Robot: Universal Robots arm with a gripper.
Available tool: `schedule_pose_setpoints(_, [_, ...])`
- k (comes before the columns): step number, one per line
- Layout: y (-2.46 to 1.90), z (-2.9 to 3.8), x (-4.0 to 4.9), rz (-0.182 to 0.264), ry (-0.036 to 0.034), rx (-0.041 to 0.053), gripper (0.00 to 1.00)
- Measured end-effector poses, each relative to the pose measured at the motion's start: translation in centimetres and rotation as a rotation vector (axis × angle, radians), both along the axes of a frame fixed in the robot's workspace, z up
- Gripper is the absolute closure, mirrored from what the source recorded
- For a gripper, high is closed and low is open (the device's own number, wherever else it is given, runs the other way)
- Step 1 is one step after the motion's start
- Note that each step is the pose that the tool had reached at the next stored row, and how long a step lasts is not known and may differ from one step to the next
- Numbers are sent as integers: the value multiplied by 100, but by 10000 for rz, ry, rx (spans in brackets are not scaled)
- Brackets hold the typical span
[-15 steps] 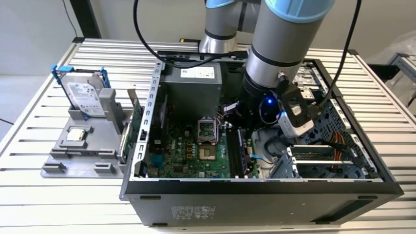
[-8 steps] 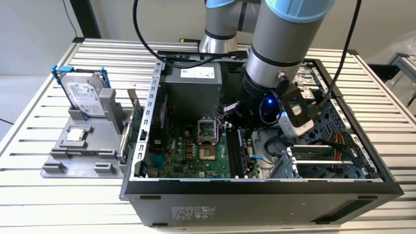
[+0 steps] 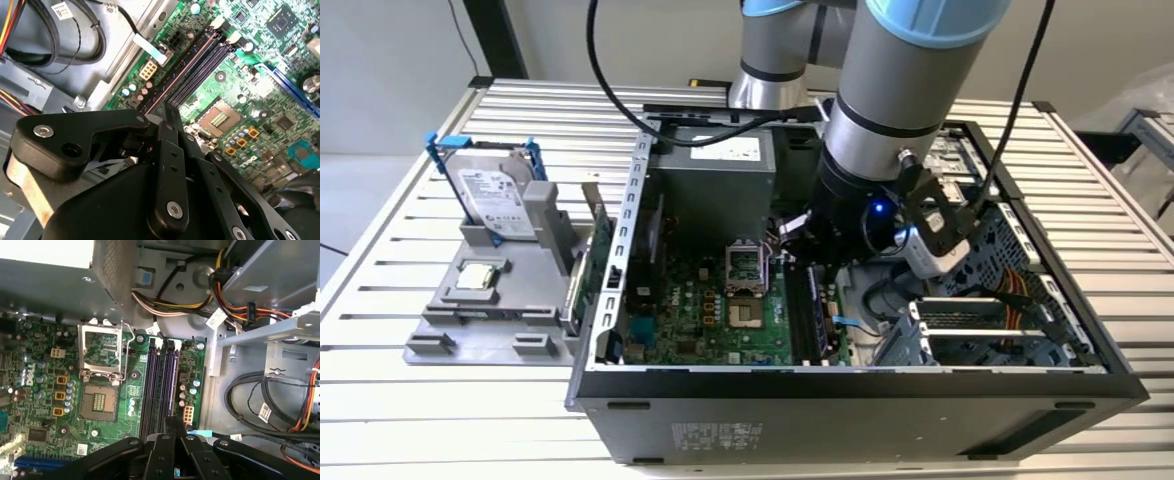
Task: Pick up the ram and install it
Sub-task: 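Press down the ram until it locks into place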
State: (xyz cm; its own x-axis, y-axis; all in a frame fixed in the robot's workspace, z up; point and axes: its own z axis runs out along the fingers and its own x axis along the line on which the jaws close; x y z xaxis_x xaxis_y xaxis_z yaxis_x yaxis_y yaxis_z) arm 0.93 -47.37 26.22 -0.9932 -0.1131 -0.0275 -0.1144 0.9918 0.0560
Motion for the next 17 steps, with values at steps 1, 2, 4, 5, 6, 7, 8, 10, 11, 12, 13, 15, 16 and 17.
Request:
schedule_pose_setpoints(1, [0,0,0,129,1,0,100])
schedule_pose_setpoints(2, [0,-1,0,261,2,3,100])
schedule_pose_setpoints(4, [0,-1,0,519,5,5,100])
schedule_pose_setpoints(5, [0,-1,0,647,9,5,100])
schedule_pose_setpoints(6, [0,-1,0,791,19,5,100])
schedule_pose_setpoints(7, [0,-2,0,933,29,6,100])
schedule_pose_setpoints(8, [0,-1,0,1068,40,6,100])
schedule_pose_setpoints(10, [0,-1,0,1317,62,6,100])
schedule_pose_setpoints(11, [0,-1,0,1432,73,7,100])
schedule_pose_setpoints(12, [0,-1,0,1546,89,7,100])
schedule_pose_setpoints(13, [0,0,0,1661,106,7,100])
schedule_pose_setpoints(15, [1,-1,0,1901,147,11,100])
schedule_pose_setpoints(16, [2,-1,0,2018,167,12,100])
schedule_pose_setpoints(17, [2,-1,-1,2135,182,12,100])
